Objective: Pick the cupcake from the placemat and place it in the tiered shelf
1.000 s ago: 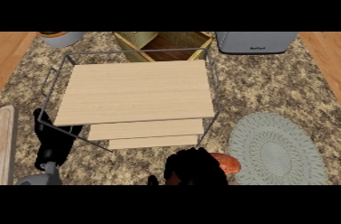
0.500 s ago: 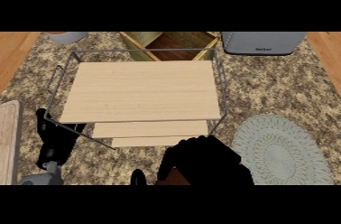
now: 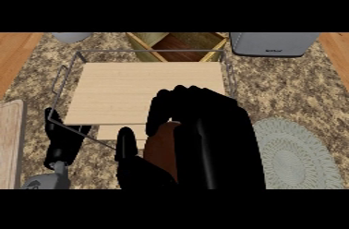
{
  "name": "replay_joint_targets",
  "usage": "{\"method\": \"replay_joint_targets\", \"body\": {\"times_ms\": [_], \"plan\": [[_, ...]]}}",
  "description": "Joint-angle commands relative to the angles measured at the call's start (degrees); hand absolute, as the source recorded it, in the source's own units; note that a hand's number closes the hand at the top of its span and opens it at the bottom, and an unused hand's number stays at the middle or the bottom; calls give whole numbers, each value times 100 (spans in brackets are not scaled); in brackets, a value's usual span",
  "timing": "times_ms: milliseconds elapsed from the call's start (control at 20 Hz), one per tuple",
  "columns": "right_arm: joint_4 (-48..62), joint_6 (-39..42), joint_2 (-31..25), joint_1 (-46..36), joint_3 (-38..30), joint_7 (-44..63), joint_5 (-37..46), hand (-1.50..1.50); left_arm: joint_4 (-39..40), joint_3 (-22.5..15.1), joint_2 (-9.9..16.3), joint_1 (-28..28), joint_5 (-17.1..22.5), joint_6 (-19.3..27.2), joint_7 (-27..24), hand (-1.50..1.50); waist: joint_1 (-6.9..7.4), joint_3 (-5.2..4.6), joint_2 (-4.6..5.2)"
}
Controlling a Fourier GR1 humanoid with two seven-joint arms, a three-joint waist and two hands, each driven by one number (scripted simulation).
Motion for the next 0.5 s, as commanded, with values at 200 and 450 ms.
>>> {"method": "replay_joint_targets", "body": {"times_ms": [200,450], "plan": [[1241,710,90,-1778,-891,1134,-974,150,210,203,135,-192,104,-66,67,0,-77,19,14],[2447,123,90,-2308,-1202,724,-1104,150,-23,127,-25,-62,83,33,39,0,-24,26,29]]}}
